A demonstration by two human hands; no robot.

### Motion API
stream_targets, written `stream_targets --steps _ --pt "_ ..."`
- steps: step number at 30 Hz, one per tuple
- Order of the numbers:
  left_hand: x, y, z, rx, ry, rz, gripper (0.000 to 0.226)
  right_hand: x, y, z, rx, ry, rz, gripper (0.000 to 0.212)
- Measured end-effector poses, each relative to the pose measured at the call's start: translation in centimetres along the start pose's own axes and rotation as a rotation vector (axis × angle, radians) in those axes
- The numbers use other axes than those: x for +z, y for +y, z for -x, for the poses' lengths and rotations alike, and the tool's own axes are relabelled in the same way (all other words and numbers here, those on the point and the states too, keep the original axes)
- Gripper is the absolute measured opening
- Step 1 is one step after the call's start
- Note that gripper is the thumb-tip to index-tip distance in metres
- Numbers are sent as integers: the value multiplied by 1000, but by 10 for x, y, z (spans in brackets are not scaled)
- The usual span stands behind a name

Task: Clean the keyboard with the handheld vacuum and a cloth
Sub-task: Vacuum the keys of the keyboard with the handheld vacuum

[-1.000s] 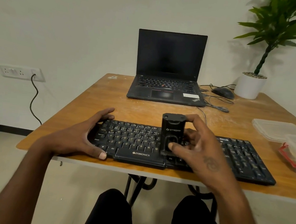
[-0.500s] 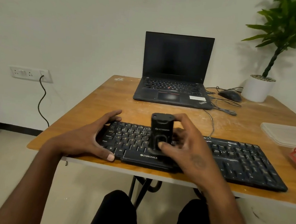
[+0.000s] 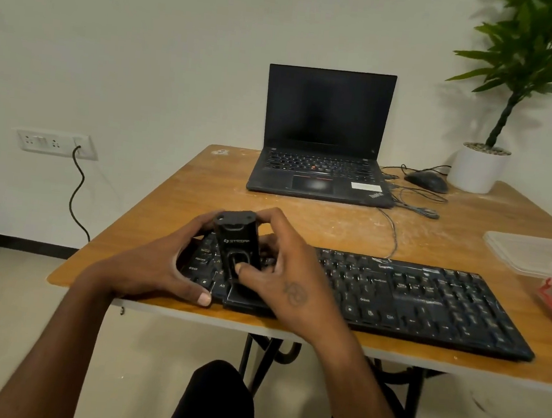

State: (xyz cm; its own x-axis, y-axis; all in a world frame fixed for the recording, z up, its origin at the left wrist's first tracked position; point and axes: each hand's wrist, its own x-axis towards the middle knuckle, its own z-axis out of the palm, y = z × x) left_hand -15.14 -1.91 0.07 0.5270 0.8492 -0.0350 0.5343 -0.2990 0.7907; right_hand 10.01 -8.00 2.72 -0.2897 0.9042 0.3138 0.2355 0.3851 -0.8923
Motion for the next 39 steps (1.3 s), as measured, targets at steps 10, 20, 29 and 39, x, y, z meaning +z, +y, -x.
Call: stream_targets --steps 10,20,29,39 --pt "0 -6 -1 0 2 10 127 -74 -4 44 118 129 -83 50" --pt "0 -2 0 2 -1 3 122 6 -7 10 2 50 6 47" --pt "0 -2 3 -2 8 -7 127 -35 -4 29 75 89 -148 48" --pt "-13 0 9 29 -65 49 125 -65 4 41 103 189 -68 50"
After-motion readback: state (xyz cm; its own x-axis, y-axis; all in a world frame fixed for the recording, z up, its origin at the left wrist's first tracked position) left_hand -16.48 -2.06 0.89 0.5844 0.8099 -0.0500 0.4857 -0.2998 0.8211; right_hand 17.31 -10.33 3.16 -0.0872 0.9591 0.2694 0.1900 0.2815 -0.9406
